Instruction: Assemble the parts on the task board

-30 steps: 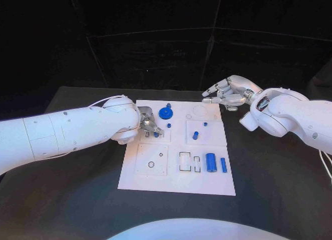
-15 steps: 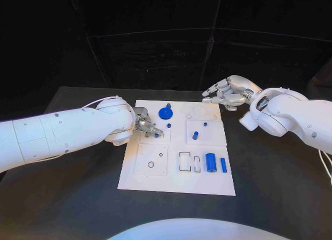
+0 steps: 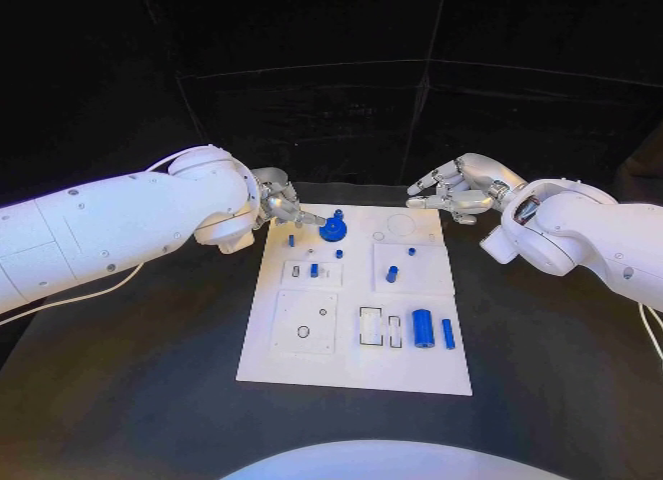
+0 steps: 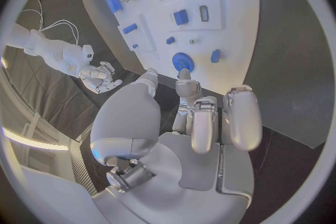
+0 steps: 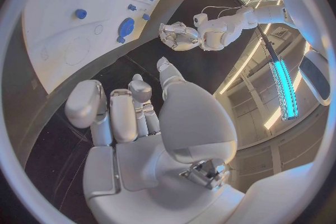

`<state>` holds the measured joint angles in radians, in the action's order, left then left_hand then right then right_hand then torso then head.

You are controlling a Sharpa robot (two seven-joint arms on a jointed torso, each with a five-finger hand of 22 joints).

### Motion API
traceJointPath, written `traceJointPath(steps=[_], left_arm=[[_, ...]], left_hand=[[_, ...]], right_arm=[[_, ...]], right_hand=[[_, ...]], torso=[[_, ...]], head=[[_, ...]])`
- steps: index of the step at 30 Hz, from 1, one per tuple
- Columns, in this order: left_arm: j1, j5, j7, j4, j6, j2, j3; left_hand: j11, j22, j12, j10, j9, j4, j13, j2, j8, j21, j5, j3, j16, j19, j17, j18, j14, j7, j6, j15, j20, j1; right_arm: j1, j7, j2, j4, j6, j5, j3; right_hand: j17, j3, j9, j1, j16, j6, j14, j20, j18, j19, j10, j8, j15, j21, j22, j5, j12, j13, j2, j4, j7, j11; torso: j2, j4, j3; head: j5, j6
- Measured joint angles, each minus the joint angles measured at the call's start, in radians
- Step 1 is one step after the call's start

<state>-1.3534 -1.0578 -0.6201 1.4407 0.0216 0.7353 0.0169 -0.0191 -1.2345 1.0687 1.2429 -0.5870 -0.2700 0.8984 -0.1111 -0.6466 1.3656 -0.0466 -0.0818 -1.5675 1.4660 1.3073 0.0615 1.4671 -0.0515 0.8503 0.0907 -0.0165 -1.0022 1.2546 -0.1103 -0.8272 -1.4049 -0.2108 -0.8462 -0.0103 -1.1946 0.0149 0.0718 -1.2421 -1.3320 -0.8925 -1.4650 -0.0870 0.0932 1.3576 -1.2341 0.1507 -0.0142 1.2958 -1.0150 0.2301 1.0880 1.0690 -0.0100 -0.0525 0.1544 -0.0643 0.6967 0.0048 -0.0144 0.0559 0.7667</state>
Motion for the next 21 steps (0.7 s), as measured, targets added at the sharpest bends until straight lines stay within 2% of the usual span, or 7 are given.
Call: traceJointPath(steps=[3, 6, 7, 8, 14, 17, 21], left_arm=[[-0.017, 0.005, -0.003, -0.079, 0.048, -0.023, -0.006], [-0.026, 0.007, -0.01, -0.158, 0.101, -0.056, -0.006], [-0.026, 0.008, -0.011, -0.166, 0.107, -0.059, -0.006], [-0.028, 0.008, -0.013, -0.196, 0.127, -0.074, -0.003], [-0.024, 0.01, -0.018, -0.313, 0.201, -0.134, 0.014], [-0.017, 0.01, -0.018, -0.352, 0.225, -0.154, 0.023], [-0.008, 0.01, -0.016, -0.388, 0.245, -0.175, 0.029]], left_hand=[[0.003, 0.003, -0.002, -0.003, 0.012, -0.002, -0.005, 0.014, 0.009, -0.004, 0.0, 0.015, 0.0, 0.0, 0.0, 0.0, -0.002, 0.0, 0.0, -0.002, 0.0, -0.014], [0.005, 0.005, -0.005, -0.005, 0.019, -0.004, -0.009, 0.018, 0.012, -0.004, 0.0, 0.02, 0.0, 0.0, 0.0, 0.0, -0.003, 0.0, 0.0, -0.003, 0.0, -0.018], [0.005, 0.005, -0.005, -0.005, 0.021, -0.003, -0.01, 0.021, 0.016, -0.004, 0.0, 0.025, 0.0, 0.0, 0.0, 0.0, -0.003, 0.0, 0.0, -0.004, 0.0, -0.021], [0.005, 0.005, -0.005, -0.005, 0.023, -0.005, -0.01, 0.025, 0.018, -0.004, 0.0, 0.028, 0.0, 0.0, 0.0, 0.0, 0.0, 0.0, 0.001, -0.007, 0.0, -0.025], [0.005, 0.001, -0.005, -0.005, 0.033, -0.01, -0.009, 0.034, 0.018, -0.004, 0.0, 0.039, 0.0, 0.0, 0.0, 0.0, 0.0, -0.004, 0.004, -0.007, -0.007, -0.034], [0.005, -0.001, -0.005, -0.005, 0.037, -0.013, -0.006, 0.038, 0.018, -0.004, 0.0, 0.048, 0.0, 0.0, 0.0, 0.0, 0.0, -0.007, 0.007, -0.007, -0.007, -0.038], [0.005, -0.004, 0.0, -0.005, 0.039, -0.014, -0.001, 0.044, 0.018, -0.004, 0.0, 0.057, 0.0, 0.0, 0.0, 0.0, 0.0, -0.007, 0.018, -0.007, -0.007, -0.044]], right_arm=[[0.0, 0.0, 0.001, 0.001, 0.0, 0.0, 0.0], [0.0, 0.0, 0.003, 0.002, 0.001, 0.0, 0.0], [0.0, 0.0, 0.003, 0.002, 0.001, 0.0, 0.0], [0.0, 0.0, 0.004, 0.002, 0.001, 0.0, 0.0], [0.0, -0.001, 0.01, 0.003, 0.002, 0.0, 0.0], [0.0, -0.001, 0.012, 0.003, 0.003, 0.0, 0.0], [0.0, -0.002, 0.014, 0.003, 0.003, -0.001, 0.0]], right_hand=[[0.0, 0.0, 0.0, 0.0, 0.0, 0.0, 0.0, 0.0, 0.0, 0.0, 0.0, 0.0, 0.0, 0.0, 0.0, 0.0, 0.0, 0.0, 0.0, 0.0, 0.0, 0.0], [0.001, 0.0, 0.0, 0.0, 0.0, 0.0, 0.0, 0.0, 0.0, 0.0, 0.0, 0.0, 0.0, 0.0, 0.002, 0.0, 0.0, 0.0, 0.0, 0.0, 0.0, 0.0], [0.001, 0.0, 0.0, 0.0, 0.0, 0.0, 0.0, 0.0, 0.0, 0.0, 0.0, 0.0, 0.0, 0.0, 0.002, 0.0, 0.0, 0.0, 0.0, 0.0, 0.0, 0.0], [0.001, 0.0, 0.0, 0.0, 0.0, 0.0, 0.0, 0.0, 0.0, 0.0, 0.0, 0.0, 0.0, 0.0, 0.002, 0.0, 0.0, 0.0, 0.0, 0.0, 0.0, 0.0], [0.001, 0.003, 0.0, 0.0, 0.005, 0.0, 0.0, 0.0, 0.0, 0.0, 0.0, 0.005, 0.0, -0.008, 0.003, 0.014, 0.0, -0.003, 0.0, -0.003, 0.0, 0.0], [0.001, 0.003, 0.0, 0.0, 0.006, 0.0, 0.0, 0.0, 0.0, 0.0, 0.0, 0.005, 0.0, -0.008, 0.003, 0.014, 0.0, -0.003, 0.0, -0.003, 0.0, 0.0], [0.001, 0.003, 0.0, 0.0, 0.006, 0.0, 0.0, 0.0, 0.0, 0.0, 0.0, 0.005, 0.0, -0.008, 0.003, 0.014, 0.0, -0.003, 0.0, -0.003, 0.0, 0.0]], torso=[[0.0, 0.0, 0.0004], [0.001, -0.0002, 0.0007], [0.001, -0.0003, 0.0007], [0.001, -0.0005, 0.0007], [0.003, -0.0016, -0.0012], [0.003, -0.0021, -0.0013], [0.003, -0.0021, -0.0014]], head=[[0.002, -0.002], [0.006, -0.002], [0.006, -0.003], [0.008, -0.003], [0.011, -0.003], [0.013, -0.002], [0.014, 0.0]])
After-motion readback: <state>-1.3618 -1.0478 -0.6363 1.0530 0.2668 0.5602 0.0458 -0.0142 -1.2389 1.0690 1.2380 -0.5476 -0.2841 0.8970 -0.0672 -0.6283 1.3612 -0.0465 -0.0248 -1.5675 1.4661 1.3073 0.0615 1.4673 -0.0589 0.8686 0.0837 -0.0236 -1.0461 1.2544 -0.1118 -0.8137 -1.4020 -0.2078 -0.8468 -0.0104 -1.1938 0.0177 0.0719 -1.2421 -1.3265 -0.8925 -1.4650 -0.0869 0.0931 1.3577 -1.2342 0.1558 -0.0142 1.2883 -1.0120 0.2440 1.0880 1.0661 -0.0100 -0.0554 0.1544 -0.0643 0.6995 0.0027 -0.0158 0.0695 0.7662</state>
